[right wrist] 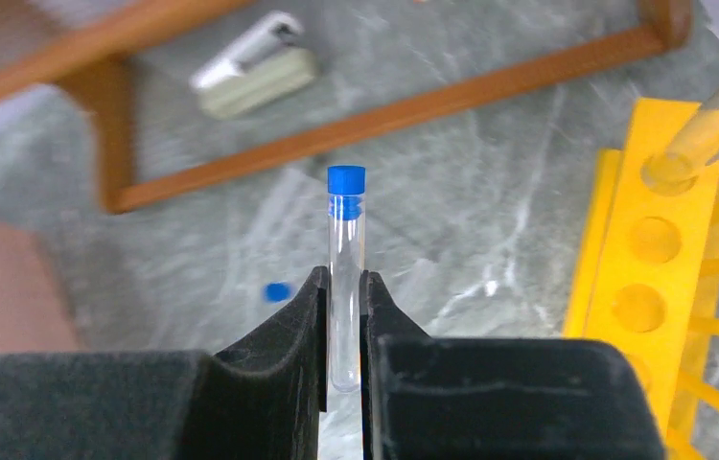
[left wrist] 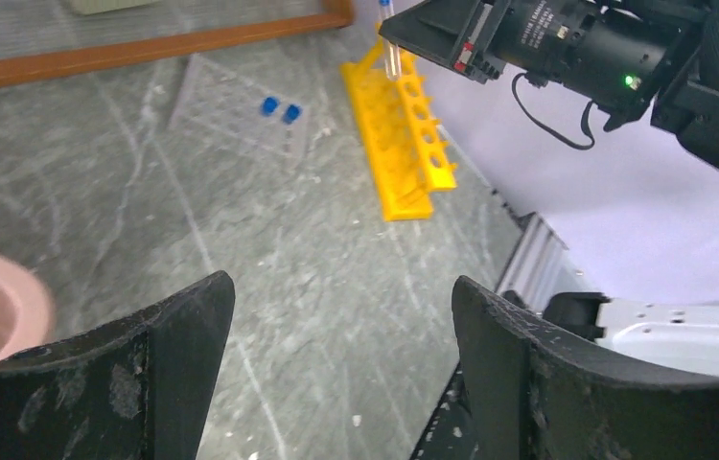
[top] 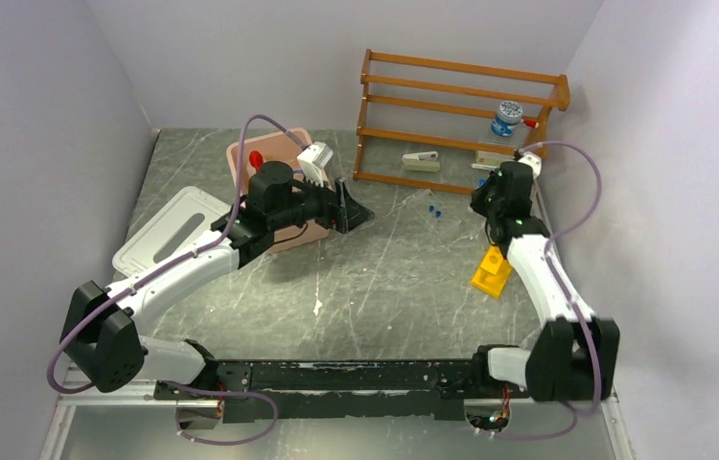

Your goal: Organize the chemistry lab equipment

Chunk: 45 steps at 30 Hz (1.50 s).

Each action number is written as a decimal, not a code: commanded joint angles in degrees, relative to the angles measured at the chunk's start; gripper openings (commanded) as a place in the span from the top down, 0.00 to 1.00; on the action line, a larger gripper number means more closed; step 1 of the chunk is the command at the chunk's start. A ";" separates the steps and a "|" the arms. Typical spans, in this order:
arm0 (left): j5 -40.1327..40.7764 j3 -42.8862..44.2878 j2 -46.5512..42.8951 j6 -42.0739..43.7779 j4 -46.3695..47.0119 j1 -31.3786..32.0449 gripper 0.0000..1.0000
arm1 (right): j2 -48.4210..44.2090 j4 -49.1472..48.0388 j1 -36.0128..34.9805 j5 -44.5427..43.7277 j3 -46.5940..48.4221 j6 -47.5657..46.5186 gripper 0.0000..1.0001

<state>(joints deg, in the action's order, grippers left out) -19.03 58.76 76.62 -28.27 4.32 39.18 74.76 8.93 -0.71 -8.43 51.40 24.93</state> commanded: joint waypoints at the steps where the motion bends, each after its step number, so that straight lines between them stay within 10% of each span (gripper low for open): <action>1: -7.28 2.38 1.15 -5.32 9.11 0.20 0.13 | -10.60 3.13 0.08 11.55 -2.14 5.33 0.93; 20: -7.03 20.00 23.71 -28.17 24.09 10.41 0.26 | -27.98 0.75 0.09 35.77 -2.43 25.19 0.92; 36: -8.00 22.23 29.00 -29.42 27.94 12.43 0.86 | -27.00 1.72 0.09 37.41 -1.29 24.75 0.91; 45: -9.62 18.06 23.30 -7.28 20.83 12.46 0.95 | -20.85 19.29 0.08 33.10 10.93 14.82 0.48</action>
<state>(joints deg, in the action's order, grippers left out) -26.41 77.87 104.47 -50.54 27.94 51.27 50.87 18.31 -0.71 26.13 55.29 45.69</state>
